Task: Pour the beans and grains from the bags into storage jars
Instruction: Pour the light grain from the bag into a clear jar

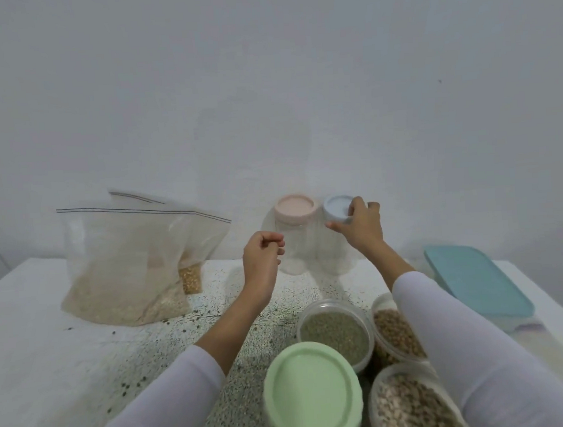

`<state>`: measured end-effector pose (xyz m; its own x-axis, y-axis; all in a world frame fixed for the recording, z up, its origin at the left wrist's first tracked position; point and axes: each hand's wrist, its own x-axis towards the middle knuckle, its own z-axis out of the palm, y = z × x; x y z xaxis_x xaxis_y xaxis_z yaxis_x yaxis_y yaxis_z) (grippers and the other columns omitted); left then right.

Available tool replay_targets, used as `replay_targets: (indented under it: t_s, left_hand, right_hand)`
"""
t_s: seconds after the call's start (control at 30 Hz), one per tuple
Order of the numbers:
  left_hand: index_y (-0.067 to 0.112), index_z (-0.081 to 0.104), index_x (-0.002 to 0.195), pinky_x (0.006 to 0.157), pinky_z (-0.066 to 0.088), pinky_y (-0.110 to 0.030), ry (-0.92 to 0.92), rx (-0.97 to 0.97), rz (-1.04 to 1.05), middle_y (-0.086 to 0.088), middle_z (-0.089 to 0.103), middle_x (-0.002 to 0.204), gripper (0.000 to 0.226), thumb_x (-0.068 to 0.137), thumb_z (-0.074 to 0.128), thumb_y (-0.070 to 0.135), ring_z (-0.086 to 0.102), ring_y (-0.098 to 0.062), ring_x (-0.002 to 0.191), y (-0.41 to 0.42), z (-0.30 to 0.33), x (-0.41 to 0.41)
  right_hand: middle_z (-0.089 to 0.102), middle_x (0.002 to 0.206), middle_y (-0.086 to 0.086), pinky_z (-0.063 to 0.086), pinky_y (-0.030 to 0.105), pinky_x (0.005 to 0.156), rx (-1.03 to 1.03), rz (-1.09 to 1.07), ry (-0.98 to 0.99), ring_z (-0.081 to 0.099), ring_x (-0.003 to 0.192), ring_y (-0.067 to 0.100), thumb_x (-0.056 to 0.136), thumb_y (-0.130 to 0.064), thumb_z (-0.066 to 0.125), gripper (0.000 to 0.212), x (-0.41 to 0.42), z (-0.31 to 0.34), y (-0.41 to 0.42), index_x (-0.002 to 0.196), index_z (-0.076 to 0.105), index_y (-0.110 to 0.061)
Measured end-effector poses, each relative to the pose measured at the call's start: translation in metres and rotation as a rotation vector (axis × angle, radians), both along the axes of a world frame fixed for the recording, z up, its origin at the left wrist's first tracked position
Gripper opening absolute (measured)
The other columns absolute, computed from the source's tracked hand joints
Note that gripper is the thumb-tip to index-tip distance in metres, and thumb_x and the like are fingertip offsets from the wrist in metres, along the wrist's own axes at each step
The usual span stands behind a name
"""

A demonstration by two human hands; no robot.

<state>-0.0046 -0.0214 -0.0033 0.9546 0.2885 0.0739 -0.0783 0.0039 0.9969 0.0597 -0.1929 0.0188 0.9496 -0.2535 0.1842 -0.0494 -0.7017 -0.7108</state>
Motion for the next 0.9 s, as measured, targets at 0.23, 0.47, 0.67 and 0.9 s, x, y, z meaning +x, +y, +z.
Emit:
replay_targets:
  t_s: [0.23, 0.47, 0.67, 0.9]
  left_hand:
    - [0.013, 0.057, 0.094, 0.072, 0.046, -0.022, -0.096, 0.058, -0.134, -0.001, 0.06, 0.093, 0.018, 0.087, 0.06, -0.003, 0.055, -0.016, 0.088, -0.004, 0.015, 0.003]
    - [0.022, 0.008, 0.148, 0.091, 0.036, -0.021, -0.158, 0.132, -0.285, 0.001, 0.039, 0.134, 0.108, 0.071, 0.083, 0.022, 0.045, -0.005, 0.117, 0.012, 0.045, -0.006]
    - [0.016, 0.015, 0.146, 0.087, 0.048, -0.019, -0.214, 0.129, -0.077, 0.002, 0.048, 0.126, 0.107, 0.066, 0.086, 0.01, 0.055, -0.006, 0.106, 0.084, 0.045, -0.041]
    - [0.016, 0.033, 0.13, 0.07, 0.048, -0.007, -0.176, 0.19, 0.146, -0.005, 0.052, 0.127, 0.084, 0.065, 0.085, 0.007, 0.057, -0.01, 0.103, 0.169, 0.018, -0.107]
  right_hand:
    - [0.036, 0.123, 0.01, 0.037, 0.039, 0.089, -0.121, -0.102, -0.012, 0.035, 0.118, 0.03, 0.064, -0.033, 0.079, 0.043, -0.021, 0.051, 0.014, 0.097, 0.059, -0.014]
    - [0.043, 0.124, 0.01, 0.044, 0.037, 0.083, -0.061, 0.233, 0.088, 0.045, 0.108, 0.026, 0.059, -0.035, 0.083, 0.046, -0.064, 0.111, 0.073, 0.086, 0.053, -0.013]
    - [0.047, 0.133, 0.013, 0.036, 0.025, 0.061, -0.347, 0.578, 0.237, 0.047, 0.101, 0.024, 0.082, -0.061, 0.059, 0.089, -0.1, 0.135, 0.139, 0.141, 0.025, -0.003]
    - [0.027, 0.153, 0.016, 0.037, 0.041, 0.092, -0.675, 0.783, 0.265, 0.033, 0.136, 0.035, 0.088, -0.071, 0.029, 0.088, -0.158, 0.119, 0.256, 0.15, 0.019, -0.01]
